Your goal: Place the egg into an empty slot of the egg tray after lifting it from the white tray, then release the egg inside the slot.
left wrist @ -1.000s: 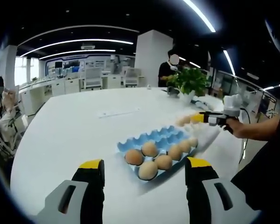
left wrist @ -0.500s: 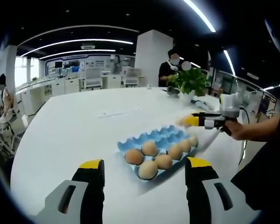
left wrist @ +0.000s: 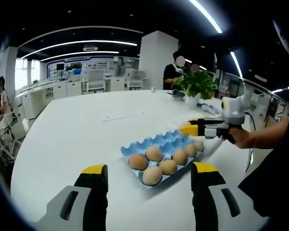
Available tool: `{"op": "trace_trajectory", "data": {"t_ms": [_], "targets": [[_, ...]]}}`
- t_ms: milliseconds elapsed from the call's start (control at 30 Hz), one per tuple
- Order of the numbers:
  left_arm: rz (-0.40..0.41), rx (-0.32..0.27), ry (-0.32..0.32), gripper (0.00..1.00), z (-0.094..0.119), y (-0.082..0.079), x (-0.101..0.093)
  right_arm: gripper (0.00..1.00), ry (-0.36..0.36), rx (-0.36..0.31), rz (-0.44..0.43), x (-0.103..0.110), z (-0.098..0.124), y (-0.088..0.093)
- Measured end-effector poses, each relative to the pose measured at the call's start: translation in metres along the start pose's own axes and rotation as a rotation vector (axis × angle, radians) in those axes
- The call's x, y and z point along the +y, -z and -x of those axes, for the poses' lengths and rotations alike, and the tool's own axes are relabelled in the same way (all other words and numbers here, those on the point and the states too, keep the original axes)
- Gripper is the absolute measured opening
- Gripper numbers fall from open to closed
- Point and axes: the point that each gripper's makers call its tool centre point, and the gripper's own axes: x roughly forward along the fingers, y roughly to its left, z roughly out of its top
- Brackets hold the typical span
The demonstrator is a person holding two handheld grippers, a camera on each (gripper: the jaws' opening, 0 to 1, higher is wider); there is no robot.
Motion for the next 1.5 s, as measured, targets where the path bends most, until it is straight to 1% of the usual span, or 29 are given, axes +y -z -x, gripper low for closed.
{"op": "trace_trajectory", "data": {"t_ms": [233,567,633,700,867,1100,1500], "targets": [[0.003,0.003,-0.004,0.71,0.001,0.002,0.001,0.26,-0.03,0.007,0.008,0.011,-0.008,0.0],[-0.006,0.001,-0.003,0.71,0.001,0.001,0.001,0.26,-0.073,0.033,0.007,0.028,-0.019,0.007],[-0.006,0.001,-0.005,0.71,0.001,0.001,0.001,0.26,-0.077,0.036,0.017,0.03,-0.021,0.008],[-0.002,-0.005,-0.004,0.71,0.001,-0.001,0.001,0.26,-0.081,0.04,0.006,0.032,-0.023,0.01],[-0.006,-0.002,-0.002,0.71,0.001,0.0,0.001,0.26,-0.092,0.049,0.012,0.038,-0.027,0.013],[-0.005,0.0,-0.009,0.71,0.002,0.0,0.004,0.26,-0.098,0.059,0.007,0.04,-0.03,0.017],[-0.003,0.003,-0.004,0.71,0.001,0.001,0.003,0.26,-0.104,0.076,-0.003,0.042,-0.034,0.023]]}}
